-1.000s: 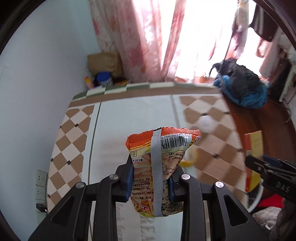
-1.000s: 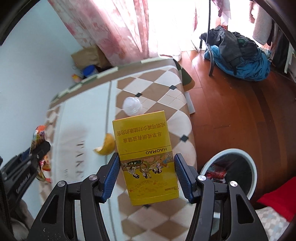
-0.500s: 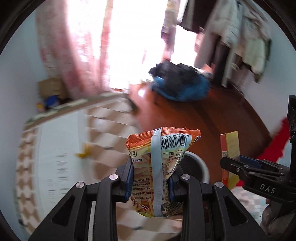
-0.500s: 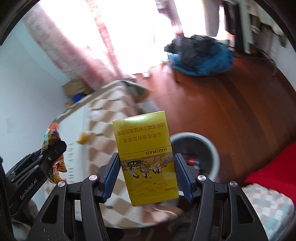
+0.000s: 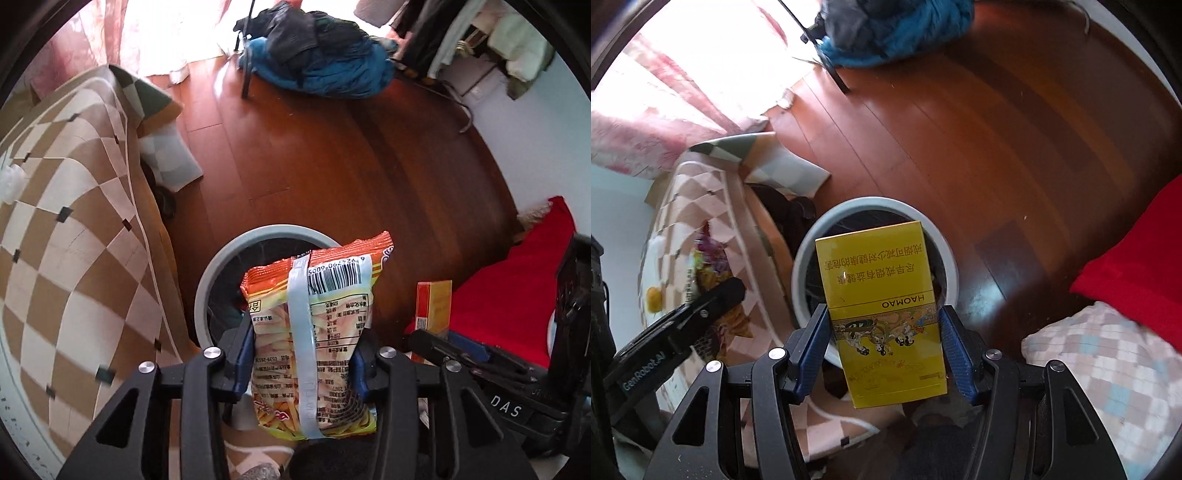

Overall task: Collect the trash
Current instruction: 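Carry the snack bag and yellow box over the bin and open both grippers, then move both tools back over the table toward the peel and cup, then grasp the orange peel with the left gripper while the right grasps the clear cup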

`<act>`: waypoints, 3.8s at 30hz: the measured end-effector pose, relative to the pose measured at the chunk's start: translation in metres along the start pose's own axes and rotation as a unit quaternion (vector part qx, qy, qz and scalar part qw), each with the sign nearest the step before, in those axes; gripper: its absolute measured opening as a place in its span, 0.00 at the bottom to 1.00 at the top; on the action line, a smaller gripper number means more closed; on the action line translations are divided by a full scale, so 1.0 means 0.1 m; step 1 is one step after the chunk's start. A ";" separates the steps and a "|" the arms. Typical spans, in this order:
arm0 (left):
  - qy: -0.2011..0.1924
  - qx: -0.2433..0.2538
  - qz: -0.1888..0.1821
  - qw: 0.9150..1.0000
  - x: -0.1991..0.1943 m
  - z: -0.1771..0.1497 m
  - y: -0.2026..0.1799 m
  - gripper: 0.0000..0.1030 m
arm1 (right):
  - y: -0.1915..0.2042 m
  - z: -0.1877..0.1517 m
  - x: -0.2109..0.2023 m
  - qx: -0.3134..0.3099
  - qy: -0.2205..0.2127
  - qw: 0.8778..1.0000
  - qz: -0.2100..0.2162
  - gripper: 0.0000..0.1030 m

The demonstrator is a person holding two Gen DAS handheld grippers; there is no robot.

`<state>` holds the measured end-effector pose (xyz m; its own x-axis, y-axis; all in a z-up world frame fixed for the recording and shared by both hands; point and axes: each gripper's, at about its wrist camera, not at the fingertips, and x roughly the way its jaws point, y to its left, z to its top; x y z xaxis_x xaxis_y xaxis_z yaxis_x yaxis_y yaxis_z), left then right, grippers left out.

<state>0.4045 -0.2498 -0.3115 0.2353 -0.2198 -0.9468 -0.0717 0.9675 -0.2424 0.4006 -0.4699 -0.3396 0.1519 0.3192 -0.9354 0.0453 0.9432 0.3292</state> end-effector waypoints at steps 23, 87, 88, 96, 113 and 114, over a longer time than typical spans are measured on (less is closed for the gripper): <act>-0.035 0.008 0.098 0.995 -0.20 -0.31 0.19 0.90 | -0.02 -0.09 0.33 -0.025 0.049 0.996 -0.076 1.00; -0.066 -0.213 0.271 0.936 -1.21 -0.38 3.95 1.00 | 4.61 0.32 1.28 -0.304 0.004 0.953 -0.009 0.42; -0.075 -0.204 0.266 0.939 -1.25 -0.39 3.89 0.99 | 4.58 0.31 1.26 -0.305 0.002 0.952 -0.011 0.42; -0.103 -0.005 0.183 0.978 -1.31 -0.51 2.83 0.89 | 3.93 0.14 0.89 -0.278 -0.005 0.961 -0.005 0.42; -0.112 0.009 0.179 0.977 -1.43 -0.42 2.40 0.03 | 3.34 -0.17 0.24 -0.242 -0.036 0.969 0.033 0.42; -0.119 0.006 0.179 0.977 -1.51 -0.44 2.38 0.03 | 3.33 -0.20 0.15 -0.243 -0.041 0.968 0.037 0.42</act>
<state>0.3090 0.0086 -0.2357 0.4156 0.1673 -0.8940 -0.1805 0.9786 0.0992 0.3985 -0.1495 -0.2470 0.2167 0.3978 -0.8915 -0.4363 0.8564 0.2760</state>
